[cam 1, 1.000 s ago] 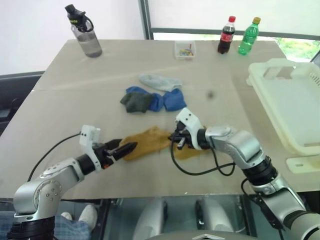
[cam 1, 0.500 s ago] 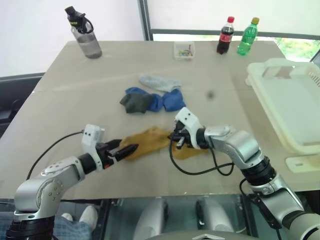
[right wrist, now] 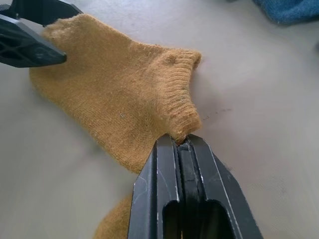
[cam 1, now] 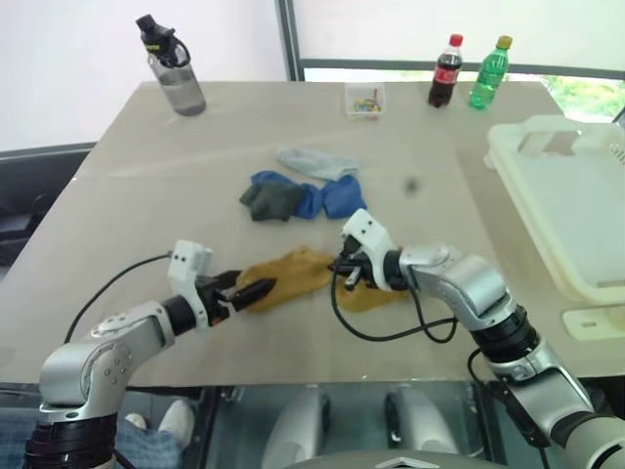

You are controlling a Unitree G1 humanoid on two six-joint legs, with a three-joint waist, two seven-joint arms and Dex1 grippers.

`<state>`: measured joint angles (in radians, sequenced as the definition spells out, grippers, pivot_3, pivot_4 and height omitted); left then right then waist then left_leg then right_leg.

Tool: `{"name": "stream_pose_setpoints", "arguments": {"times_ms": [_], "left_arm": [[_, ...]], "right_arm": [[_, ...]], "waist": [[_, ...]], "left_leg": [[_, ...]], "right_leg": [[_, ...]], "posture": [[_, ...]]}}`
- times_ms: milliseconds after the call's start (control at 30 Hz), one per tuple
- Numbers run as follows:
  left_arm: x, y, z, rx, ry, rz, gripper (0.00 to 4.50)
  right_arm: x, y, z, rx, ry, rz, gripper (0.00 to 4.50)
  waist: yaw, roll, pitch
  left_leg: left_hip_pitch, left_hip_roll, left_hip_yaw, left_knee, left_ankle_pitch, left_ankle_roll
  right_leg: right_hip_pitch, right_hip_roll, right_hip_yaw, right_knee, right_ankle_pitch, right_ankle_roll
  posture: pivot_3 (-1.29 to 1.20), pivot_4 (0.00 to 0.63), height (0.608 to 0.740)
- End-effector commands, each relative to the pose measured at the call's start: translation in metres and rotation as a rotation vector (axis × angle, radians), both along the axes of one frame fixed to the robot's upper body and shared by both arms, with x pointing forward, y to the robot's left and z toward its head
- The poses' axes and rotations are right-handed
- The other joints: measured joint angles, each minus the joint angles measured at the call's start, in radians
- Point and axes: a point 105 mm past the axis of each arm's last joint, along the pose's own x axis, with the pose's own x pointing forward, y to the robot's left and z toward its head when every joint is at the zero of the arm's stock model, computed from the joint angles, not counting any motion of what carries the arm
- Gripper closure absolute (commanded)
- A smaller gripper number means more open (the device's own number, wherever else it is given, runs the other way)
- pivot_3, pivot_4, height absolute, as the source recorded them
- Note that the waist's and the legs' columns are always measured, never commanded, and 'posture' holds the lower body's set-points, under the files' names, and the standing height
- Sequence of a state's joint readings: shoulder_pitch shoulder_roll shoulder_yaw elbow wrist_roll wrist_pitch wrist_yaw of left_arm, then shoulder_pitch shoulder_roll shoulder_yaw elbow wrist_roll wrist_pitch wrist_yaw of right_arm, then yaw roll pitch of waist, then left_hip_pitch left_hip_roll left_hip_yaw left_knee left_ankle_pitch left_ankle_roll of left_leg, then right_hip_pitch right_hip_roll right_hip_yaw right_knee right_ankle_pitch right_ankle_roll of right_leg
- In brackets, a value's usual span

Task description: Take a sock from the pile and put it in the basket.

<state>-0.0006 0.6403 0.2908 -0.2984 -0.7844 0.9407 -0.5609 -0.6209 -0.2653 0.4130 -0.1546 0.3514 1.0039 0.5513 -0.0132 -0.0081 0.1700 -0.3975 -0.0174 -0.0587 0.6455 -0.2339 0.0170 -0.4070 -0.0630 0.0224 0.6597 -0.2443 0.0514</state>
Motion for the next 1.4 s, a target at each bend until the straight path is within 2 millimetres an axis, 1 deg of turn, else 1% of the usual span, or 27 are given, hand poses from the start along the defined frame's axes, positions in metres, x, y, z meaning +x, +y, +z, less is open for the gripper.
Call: {"name": "stream_pose_setpoints", "arguments": {"times_ms": [33,200,233,300,400,567,667,867,1000,1067,1133,1267,1400], "left_arm": [[-0.013,-0.019,-0.025,-0.044,0.133,-0.063,1.62],[-0.013,-0.023,-0.023,-0.047,0.131,-0.061,3.91],[-0.012,-0.022,-0.025,-0.041,0.134,-0.054,4.44],[-0.011,-0.021,-0.026,-0.035,0.137,-0.044,4.48],[-0.009,-0.022,-0.02,-0.066,0.12,-0.044,4.48],[-0.007,-0.027,0.001,-0.187,0.06,-0.05,4.48],[-0.009,-0.028,0.017,-0.271,0.025,-0.07,4.48],[-0.012,-0.021,0.026,-0.298,0.018,-0.067,4.48],[-0.013,-0.017,0.026,-0.295,0.023,-0.064,4.48],[-0.013,-0.019,0.027,-0.308,0.032,-0.078,4.48],[-0.014,-0.026,0.029,-0.321,0.031,-0.101,4.48],[-0.014,-0.048,0.03,-0.345,0.034,-0.17,4.48],[-0.001,-0.076,0.033,-0.392,0.023,-0.222,4.48]], "right_arm": [[0.001,0.003,0.017,0.04,-0.051,0.009,4.5],[0.0,0.004,0.017,0.044,-0.047,0.012,4.5],[-0.001,0.005,0.017,0.045,-0.047,0.013,4.5],[-0.001,0.005,0.017,0.046,-0.047,0.014,4.5],[0.0,0.005,0.017,0.047,-0.047,0.013,4.5],[0.0,0.004,0.019,0.049,-0.051,0.011,4.5],[-0.001,0.002,0.026,0.065,-0.059,0.004,4.5],[-0.007,-0.015,0.055,0.116,-0.05,-0.02,4.5],[-0.01,-0.029,0.065,0.106,-0.047,-0.061,4.5],[-0.01,-0.042,0.068,0.087,-0.042,-0.097,4.5],[-0.011,-0.055,0.071,0.071,-0.04,-0.135,4.5],[-0.016,-0.078,0.074,0.049,-0.025,-0.196,4.5],[-0.023,-0.096,0.072,0.031,0.002,-0.254,4.5]], "waist": [[0.0,0.0,0.0],[-0.001,0.0,0.0],[-0.001,0.0,0.0],[-0.001,0.0,0.0],[-0.001,0.0,0.0],[-0.001,-0.001,0.001],[-0.003,-0.005,0.003],[-0.003,-0.006,0.004],[-0.003,-0.006,0.004],[-0.001,-0.006,0.004],[-0.001,-0.006,0.004],[0.0,-0.006,0.005],[0.002,-0.007,0.005]], "left_leg": [[0.0,0.0,0.0,0.0,0.0,0.0],[-0.002,-0.001,0.0,-0.001,0.0,0.0],[-0.002,-0.001,0.0,-0.001,0.0,0.0],[-0.002,-0.001,0.0,-0.001,0.0,0.0],[-0.002,-0.001,0.0,-0.002,0.0,0.0],[-0.002,-0.001,0.0,-0.002,0.0,0.0],[-0.004,-0.001,-0.001,-0.002,0.0,0.0],[-0.006,-0.001,-0.001,-0.002,0.0,0.0],[-0.007,-0.001,-0.001,-0.002,0.0,0.0],[-0.007,-0.001,-0.001,-0.002,0.0,0.0],[-0.007,-0.001,-0.002,-0.002,0.0,0.0],[-0.01,-0.001,-0.003,-0.001,0.0,0.0],[-0.012,-0.002,-0.005,0.0,0.0,0.0]], "right_leg": [[0.0,0.0,0.0,0.0,0.0,0.0],[0.0,-0.001,0.0,-0.002,0.0,0.0],[0.0,-0.001,0.0,-0.002,0.0,0.0],[0.0,-0.001,0.0,-0.002,0.0,0.0],[0.0,-0.001,0.0,-0.002,0.0,0.0],[0.0,-0.001,0.0,-0.002,0.0,0.0],[-0.003,0.0,0.0,-0.001,0.0,0.0],[-0.004,-0.001,0.0,-0.002,0.0,0.0],[-0.004,-0.001,-0.001,-0.002,0.0,0.0],[-0.004,-0.001,-0.001,-0.002,0.0,0.0],[-0.004,-0.001,-0.001,-0.003,0.0,0.0],[-0.006,-0.002,-0.003,-0.003,0.0,0.0],[-0.006,-0.002,-0.005,-0.004,0.0,0.0]], "posture": [[0.0,0.15,0.74],[0.0,0.15,0.74],[0.0,0.15,0.74],[0.0,0.15,0.74],[0.0,0.15,0.74],[0.0,0.15,0.74],[0.0,0.15,0.74],[0.0,0.15,0.74],[0.0,0.15,0.74],[0.0,0.15,0.74],[0.0,0.15,0.74],[0.0,0.15,0.74],[0.0,0.15,0.74]]}}
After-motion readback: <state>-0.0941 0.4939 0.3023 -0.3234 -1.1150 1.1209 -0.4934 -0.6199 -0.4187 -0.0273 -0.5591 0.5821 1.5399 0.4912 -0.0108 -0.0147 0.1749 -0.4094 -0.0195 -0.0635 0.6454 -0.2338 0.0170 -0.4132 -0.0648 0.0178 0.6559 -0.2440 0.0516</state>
